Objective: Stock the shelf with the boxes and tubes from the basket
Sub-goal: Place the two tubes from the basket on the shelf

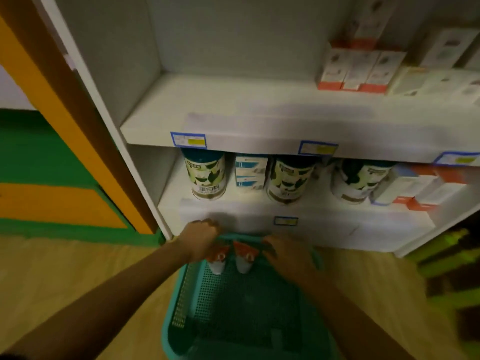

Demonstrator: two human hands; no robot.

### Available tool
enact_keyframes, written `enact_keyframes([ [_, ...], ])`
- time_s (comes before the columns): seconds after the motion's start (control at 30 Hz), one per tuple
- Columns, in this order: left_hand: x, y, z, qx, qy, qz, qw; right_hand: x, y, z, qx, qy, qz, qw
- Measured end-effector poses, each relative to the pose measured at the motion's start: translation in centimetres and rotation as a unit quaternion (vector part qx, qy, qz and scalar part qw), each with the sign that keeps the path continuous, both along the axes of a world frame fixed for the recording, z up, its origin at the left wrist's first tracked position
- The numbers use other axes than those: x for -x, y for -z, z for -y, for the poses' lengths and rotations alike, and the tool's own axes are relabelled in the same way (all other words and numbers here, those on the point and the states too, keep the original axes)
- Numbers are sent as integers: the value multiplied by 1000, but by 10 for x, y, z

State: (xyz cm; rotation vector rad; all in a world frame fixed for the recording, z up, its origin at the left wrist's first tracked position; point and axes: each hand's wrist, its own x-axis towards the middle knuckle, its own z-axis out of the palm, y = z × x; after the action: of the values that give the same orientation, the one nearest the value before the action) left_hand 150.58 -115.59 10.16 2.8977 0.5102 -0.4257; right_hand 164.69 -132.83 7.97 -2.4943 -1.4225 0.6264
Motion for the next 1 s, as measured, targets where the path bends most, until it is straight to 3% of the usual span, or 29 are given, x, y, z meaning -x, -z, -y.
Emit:
enact_keyframes([
  [0.23,0,82,-21,36,-95,-33,994,1,77,-23,14,34,2,999],
  [0.53,4,107,-21,48,-152,31,987,10,100,-33,-59,104,7,993],
  [0.77,1,68,-13,55,-132,81,986,-4,55,-5,-75,111,-20,991],
  [0.87,-8,27,-6,47,-102,110,988,-18,14,15,-87,107,-30,990],
  [1.0,-30,-51,9,28,-54,138,989,-37,-54,44,-128,130,30,983],
])
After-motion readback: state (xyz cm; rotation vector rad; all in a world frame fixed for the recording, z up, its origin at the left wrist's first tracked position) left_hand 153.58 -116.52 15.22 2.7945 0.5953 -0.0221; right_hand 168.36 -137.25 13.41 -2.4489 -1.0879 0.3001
